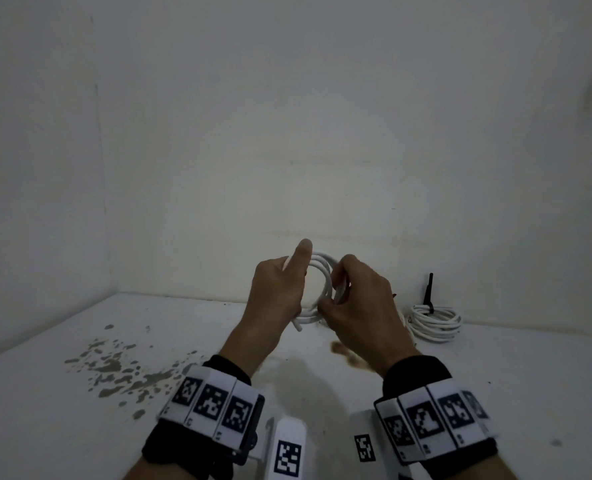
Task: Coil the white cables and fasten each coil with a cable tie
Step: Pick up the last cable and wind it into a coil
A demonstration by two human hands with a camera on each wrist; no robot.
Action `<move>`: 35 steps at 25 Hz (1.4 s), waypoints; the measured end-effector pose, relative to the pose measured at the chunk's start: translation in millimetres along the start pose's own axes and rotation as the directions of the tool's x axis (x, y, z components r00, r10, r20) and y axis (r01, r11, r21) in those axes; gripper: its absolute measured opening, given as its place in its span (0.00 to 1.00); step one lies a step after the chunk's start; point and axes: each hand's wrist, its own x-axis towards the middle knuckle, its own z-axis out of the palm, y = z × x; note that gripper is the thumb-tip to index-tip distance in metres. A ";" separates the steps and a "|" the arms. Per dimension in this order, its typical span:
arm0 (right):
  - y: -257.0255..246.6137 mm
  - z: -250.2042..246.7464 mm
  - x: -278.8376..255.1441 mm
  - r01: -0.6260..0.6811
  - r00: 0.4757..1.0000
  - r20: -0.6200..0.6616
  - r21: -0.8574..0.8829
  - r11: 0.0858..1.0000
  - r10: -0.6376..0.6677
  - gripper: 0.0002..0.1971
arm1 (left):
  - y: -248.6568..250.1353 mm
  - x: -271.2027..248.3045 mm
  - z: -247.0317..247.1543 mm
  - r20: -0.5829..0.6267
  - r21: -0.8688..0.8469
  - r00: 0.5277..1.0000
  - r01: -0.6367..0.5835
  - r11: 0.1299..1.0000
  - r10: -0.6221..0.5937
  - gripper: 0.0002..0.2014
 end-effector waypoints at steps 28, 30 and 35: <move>13.3 -19.2 9.7 -0.719 0.691 0.548 0.588 0.369 0.472 0.24 | -13.6 -7.5 4.8 0.425 -0.077 0.863 0.335 0.939 -0.273 0.23; 13.4 -15.1 12.6 -0.712 0.666 0.538 0.665 0.225 0.516 0.25 | -12.0 -9.0 5.2 0.447 -0.132 0.851 0.368 0.920 -0.277 0.23; 8.6 -13.5 14.6 -0.667 0.637 0.528 0.743 0.057 0.562 0.28 | -9.5 -7.5 6.5 0.499 -0.262 0.813 0.472 0.842 -0.300 0.22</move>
